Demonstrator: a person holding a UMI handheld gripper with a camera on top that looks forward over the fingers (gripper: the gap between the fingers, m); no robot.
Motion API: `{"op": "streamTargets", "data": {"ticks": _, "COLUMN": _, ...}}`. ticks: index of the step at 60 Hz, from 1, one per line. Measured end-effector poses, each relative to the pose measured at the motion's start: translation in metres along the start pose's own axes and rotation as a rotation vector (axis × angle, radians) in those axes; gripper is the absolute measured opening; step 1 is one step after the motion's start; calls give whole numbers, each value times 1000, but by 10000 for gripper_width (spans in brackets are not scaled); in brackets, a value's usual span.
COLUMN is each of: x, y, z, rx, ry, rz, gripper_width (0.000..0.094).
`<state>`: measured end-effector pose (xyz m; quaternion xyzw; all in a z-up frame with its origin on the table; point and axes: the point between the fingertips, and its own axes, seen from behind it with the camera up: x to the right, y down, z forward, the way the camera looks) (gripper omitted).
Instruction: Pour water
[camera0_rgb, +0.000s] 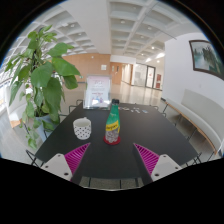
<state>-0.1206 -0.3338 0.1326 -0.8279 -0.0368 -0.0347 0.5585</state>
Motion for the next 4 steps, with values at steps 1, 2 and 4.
{"op": "streamTargets", "data": {"ticks": 1, "x": 0, "y": 0, "z": 0, "rx": -1, "ry": -1, "rz": 1, "gripper_width": 858}}
{"op": "streamTargets", "data": {"ticks": 2, "x": 0, "y": 1, "z": -1, "rx": -2, "ry": -1, "rz": 1, "gripper_width": 860}}
{"op": "streamTargets", "data": {"ticks": 4, "x": 2, "y": 1, "z": -1, "rx": -3, "ry": 5, "rz": -3, "gripper_width": 860}}
